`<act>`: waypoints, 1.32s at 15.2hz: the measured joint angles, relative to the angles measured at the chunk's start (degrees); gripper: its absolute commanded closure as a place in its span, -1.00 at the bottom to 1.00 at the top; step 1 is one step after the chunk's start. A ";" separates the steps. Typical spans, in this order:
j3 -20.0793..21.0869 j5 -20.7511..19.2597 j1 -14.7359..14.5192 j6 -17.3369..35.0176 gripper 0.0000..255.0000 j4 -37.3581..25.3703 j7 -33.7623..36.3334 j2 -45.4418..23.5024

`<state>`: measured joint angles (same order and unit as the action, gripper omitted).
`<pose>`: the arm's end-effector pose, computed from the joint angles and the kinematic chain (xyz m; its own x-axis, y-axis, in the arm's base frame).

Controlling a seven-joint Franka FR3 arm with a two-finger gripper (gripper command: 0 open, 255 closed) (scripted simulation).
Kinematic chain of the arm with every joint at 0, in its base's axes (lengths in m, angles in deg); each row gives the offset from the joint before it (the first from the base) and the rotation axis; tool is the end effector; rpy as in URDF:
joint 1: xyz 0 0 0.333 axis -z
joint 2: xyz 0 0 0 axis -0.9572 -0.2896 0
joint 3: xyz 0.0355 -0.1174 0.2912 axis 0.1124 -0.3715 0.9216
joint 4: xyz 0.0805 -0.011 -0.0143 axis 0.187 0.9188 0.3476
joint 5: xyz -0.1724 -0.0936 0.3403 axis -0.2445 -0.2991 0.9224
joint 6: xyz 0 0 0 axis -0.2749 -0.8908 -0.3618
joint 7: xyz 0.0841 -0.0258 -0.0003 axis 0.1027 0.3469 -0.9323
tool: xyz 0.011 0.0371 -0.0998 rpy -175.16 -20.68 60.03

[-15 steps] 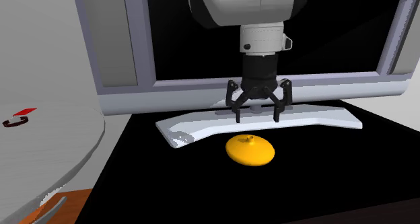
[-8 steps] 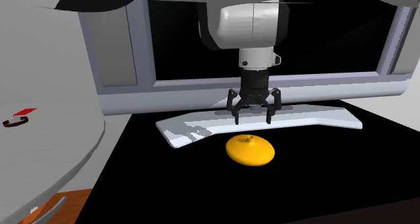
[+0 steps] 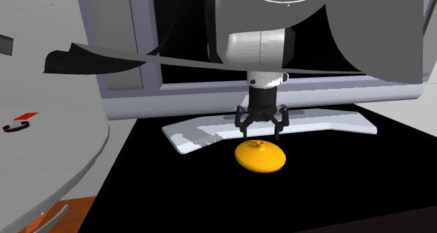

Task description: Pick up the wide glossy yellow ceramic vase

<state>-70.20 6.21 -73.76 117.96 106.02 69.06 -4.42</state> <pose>0.6843 -0.0590 0.3971 0.9970 0.0563 -0.0536 0.0580 -0.9978 0.0310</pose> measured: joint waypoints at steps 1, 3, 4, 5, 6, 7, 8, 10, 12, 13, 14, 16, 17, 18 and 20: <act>0.01 0.01 0.00 0.25 1.00 0.18 -0.01 -0.08; 0.00 0.01 0.01 0.46 1.00 0.41 -0.03 -0.04; -0.01 0.01 0.02 0.50 1.00 0.43 -0.03 -0.01; -0.01 0.01 0.02 0.52 1.00 0.45 -0.03 0.01; -0.01 0.01 0.02 0.52 1.00 0.46 -0.03 0.01; -0.01 0.01 0.02 0.52 1.00 0.45 -0.04 0.01; -0.01 0.01 0.02 0.52 1.00 0.45 -0.03 0.01; -0.01 0.01 0.02 0.53 1.00 0.45 -0.02 0.02; -0.01 0.01 0.03 0.15 1.00 0.12 -0.05 0.02; -0.02 0.00 0.03 -0.33 1.00 -0.26 -0.04 0.10; -0.02 -0.02 0.01 -0.82 1.00 -0.61 -0.02 0.23; -0.04 -0.04 0.04 -2.29 1.00 -1.85 -0.06 0.48; -0.07 -0.07 0.06 -2.85 1.00 -2.03 -0.11 0.85; -0.10 -0.09 0.10 -3.48 1.00 -2.47 -0.17 1.05; -0.10 -0.12 0.05 -5.04 1.00 -3.74 -0.11 1.34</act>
<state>-70.30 6.09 -73.71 112.92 102.27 68.95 -3.08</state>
